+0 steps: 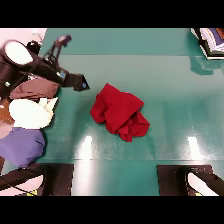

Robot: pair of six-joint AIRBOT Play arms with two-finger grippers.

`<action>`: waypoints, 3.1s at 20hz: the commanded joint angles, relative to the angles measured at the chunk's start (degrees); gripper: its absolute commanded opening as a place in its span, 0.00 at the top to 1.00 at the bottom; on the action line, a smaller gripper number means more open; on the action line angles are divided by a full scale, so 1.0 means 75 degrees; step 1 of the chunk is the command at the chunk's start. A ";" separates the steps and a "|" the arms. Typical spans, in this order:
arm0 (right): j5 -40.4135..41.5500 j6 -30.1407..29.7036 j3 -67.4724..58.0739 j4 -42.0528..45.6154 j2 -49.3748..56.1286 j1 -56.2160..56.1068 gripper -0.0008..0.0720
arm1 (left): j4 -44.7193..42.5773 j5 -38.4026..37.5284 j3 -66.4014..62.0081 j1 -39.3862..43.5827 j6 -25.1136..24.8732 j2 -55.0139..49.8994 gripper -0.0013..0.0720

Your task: Fold the shirts.

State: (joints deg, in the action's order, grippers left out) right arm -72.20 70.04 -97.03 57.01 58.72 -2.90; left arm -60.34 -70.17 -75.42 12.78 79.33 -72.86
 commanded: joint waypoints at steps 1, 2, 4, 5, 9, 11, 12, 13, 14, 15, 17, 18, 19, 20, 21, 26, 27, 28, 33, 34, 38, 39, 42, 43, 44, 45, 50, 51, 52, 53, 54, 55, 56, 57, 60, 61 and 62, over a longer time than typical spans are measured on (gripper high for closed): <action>0.0023 0.0003 0.0376 -0.0015 0.0000 0.0003 0.97 | 0.0749 0.1332 0.1734 -0.0073 -0.0245 -0.0032 0.00; 0.0023 0.0003 0.0510 -0.0015 0.0000 0.0003 0.97 | 0.0950 0.1842 0.2232 -0.0073 -0.0245 -0.0032 0.00; 0.0096 0.0006 0.0801 -0.0015 0.0000 0.0003 0.97 | 0.1326 0.2390 0.2812 -0.0073 -0.0455 -0.0181 0.01; 0.0160 0.0006 0.0938 -0.0015 0.0000 0.0003 0.97 | 0.1623 0.2433 0.2908 -0.0073 -0.0606 -0.0356 0.01; 0.0233 0.0003 0.1513 0.0000 0.0000 0.0003 0.97 | 0.2938 0.2448 0.2938 0.0350 -0.1472 -0.1096 0.41; 0.0219 0.0006 0.1874 0.0020 0.0000 0.0003 0.97 | 0.2812 0.2428 0.2906 0.0420 -0.1475 -0.1131 0.84; 0.0172 0.0003 0.2110 0.0020 0.0000 0.0003 0.97 | 0.2600 0.2159 0.2751 0.0289 -0.1443 -0.1116 0.95; 0.0134 0.0003 0.2396 0.0020 0.0000 0.0003 0.97 | 0.2305 0.1708 0.2489 0.0082 -0.1419 -0.1107 0.95; 0.0047 0.0006 0.2766 0.0017 0.0000 0.0003 0.97 | 0.1996 0.1166 0.2127 -0.0213 -0.1349 -0.1058 0.95; -0.0038 0.0006 0.3174 0.0015 0.0000 0.0003 0.97 | 0.1714 0.0787 0.1766 -0.0481 -0.1285 -0.0968 0.95; 0.0020 0.0006 0.4208 0.0015 0.0000 -0.0082 0.97 | 0.1207 0.0315 0.1008 -0.1017 -0.1209 -0.0685 0.95; 0.0172 0.0003 0.4765 0.0009 0.0003 -0.0192 0.97 | 0.1148 0.0181 0.0685 -0.1236 -0.1209 -0.0554 0.95; 0.0408 0.0000 0.5394 0.0000 0.0035 -0.0376 0.82 | 0.1148 0.0146 0.0431 -0.1399 -0.1209 -0.0469 0.95; 0.0600 0.0000 0.5931 -0.0009 0.0187 -0.0627 0.34 | 0.1151 0.0154 0.0277 -0.1504 -0.1207 -0.0417 0.95; 0.0635 0.0000 0.6312 -0.0082 0.0452 -0.0880 0.13 | 0.1148 0.0157 0.0154 -0.1530 -0.1209 -0.0417 0.95; 0.1445 -0.0297 0.6834 -0.1137 0.2183 -0.2363 0.20 | 0.1113 0.0152 0.0146 -0.1527 -0.1209 -0.0440 0.95; 0.1585 -0.0315 0.6685 -0.1236 0.2480 -0.2646 0.20 | 0.1078 0.0134 0.0146 -0.1527 -0.1207 -0.0440 0.95; 0.1661 -0.0321 0.6473 -0.1244 0.2798 -0.2929 0.20 | 0.1064 0.0122 0.0146 -0.1527 -0.1207 -0.0440 0.95; 0.1577 -0.0411 0.5219 -0.1169 0.4086 -0.3759 0.83 | 0.1064 0.0073 0.0146 -0.1527 -0.1207 -0.0440 0.95; 0.1574 -0.0551 0.5001 -0.1163 0.4188 -0.3789 0.97 | 0.1064 0.0026 0.0137 -0.1530 -0.1207 -0.0428 0.95; 0.1157 0.0294 0.3818 0.0423 0.3617 -0.3293 0.97 | 0.0883 -0.0428 -0.0746 -0.1530 -0.1145 -0.0210 0.95; 0.0953 0.0612 0.3439 0.1055 0.3214 -0.3025 0.97 | 0.0793 -0.0481 -0.1107 -0.1530 -0.1110 -0.0032 0.95; 0.0411 0.0854 0.2148 0.2046 0.1947 -0.2055 0.97 | 0.0600 -0.0775 -0.2439 -0.1530 -0.1023 0.0670 0.95; 0.0344 0.0857 0.1687 0.2049 0.1513 -0.1679 0.97 | 0.0603 -0.0909 -0.2900 -0.1530 -0.1023 0.0915 0.95; 0.0344 0.0857 0.1282 0.2049 0.1142 -0.1378 0.97 | 0.0606 -0.1008 -0.3299 -0.1530 -0.0973 0.1125 0.95; 0.0344 0.0857 0.0866 0.2052 0.0769 -0.1084 0.97 | 0.0638 -0.1078 -0.3695 -0.1527 -0.0944 0.1341 0.95; 0.0344 0.0854 -0.0650 0.2060 -0.0571 -0.0344 0.97 | 0.0697 -0.1160 -0.4931 -0.1527 -0.0749 0.2267 0.95; 0.0350 0.0854 -0.0915 0.2090 -0.0761 -0.0271 0.97 | 0.0697 -0.1160 -0.5161 -0.1527 -0.0647 0.2369 0.95; 0.0353 0.0854 -0.1166 0.2110 -0.0901 -0.0198 0.97 | 0.0699 -0.1192 -0.5435 -0.1527 -0.0513 0.2460 0.95; 0.0356 0.0854 -0.1440 0.2200 -0.1014 -0.0099 0.97 | 0.0734 -0.1142 -0.5619 -0.1527 -0.0469 0.2559 0.95; 0.0370 0.0854 -0.1682 0.2212 -0.1093 0.0000 0.97 | 0.0787 -0.1072 -0.5703 -0.1527 -0.0373 0.2620 0.95; 0.0376 0.0851 -0.1961 0.2218 -0.1122 0.0122 0.97 | 0.0968 -0.1064 -0.5761 -0.1527 -0.0367 0.2722 0.95; 0.0370 0.0851 -0.2267 0.2215 -0.1075 0.0259 0.97 | 0.1137 -0.1061 -0.5761 -0.1527 -0.0367 0.2742 0.95; 0.0338 0.0851 -0.2591 0.2209 -0.0988 0.0391 0.97 | 0.1463 -0.1099 -0.5761 -0.1527 -0.0356 0.2751 0.95; 0.0338 0.0851 -0.3442 0.2200 -0.0516 0.0650 0.97 | 0.2471 -0.1247 -0.5759 -0.1527 -0.0361 0.2748 0.95; 0.0335 0.0851 -0.3593 0.2197 -0.0306 0.0676 0.97 | 0.2448 -0.1274 -0.5692 -0.1530 -0.0373 0.2748 0.95; 0.0338 0.0854 -0.3611 0.2186 -0.0079 0.0595 0.97 | 0.2323 -0.1332 -0.5534 -0.1527 -0.0373 0.2748 0.95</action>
State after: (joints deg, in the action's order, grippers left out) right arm -69.63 76.38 -120.44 73.47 55.02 0.86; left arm -45.50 -79.22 -117.69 1.37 76.42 -52.42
